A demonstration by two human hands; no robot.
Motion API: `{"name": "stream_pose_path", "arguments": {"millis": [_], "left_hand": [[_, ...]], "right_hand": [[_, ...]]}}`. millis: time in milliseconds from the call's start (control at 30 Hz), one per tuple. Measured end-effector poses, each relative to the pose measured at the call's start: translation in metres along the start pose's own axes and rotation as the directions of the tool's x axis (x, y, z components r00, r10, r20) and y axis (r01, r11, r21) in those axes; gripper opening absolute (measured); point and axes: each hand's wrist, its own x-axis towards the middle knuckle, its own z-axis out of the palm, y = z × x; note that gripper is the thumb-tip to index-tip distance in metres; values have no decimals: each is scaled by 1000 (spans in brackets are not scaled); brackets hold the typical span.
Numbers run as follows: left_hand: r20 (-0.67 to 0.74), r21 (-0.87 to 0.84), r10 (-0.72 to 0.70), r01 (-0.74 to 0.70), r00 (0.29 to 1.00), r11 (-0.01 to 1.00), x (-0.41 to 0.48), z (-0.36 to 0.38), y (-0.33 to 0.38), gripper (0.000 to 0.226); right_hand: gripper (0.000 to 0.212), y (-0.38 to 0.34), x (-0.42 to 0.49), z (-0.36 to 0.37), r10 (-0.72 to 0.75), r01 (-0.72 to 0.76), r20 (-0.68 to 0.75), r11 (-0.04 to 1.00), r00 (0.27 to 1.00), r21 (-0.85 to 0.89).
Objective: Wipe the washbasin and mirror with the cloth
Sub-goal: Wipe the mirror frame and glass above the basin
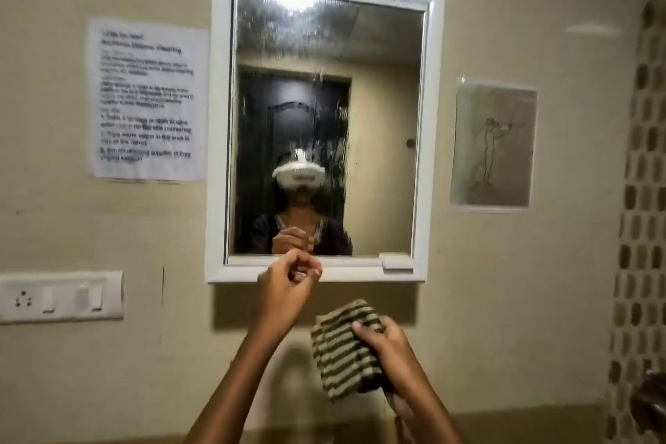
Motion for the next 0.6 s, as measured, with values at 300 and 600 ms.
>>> {"name": "stream_pose_path", "arguments": {"millis": [300, 600], "left_hand": [[-467, 152, 399, -373, 789, 915, 152, -50, 125, 9], [-634, 239, 307, -198, 710, 951, 239, -90, 139, 41]], "right_hand": [[43, -235, 72, 39, -497, 842, -825, 537, 270, -47], [58, -355, 188, 53, -875, 396, -441, 484, 201, -780]]}}
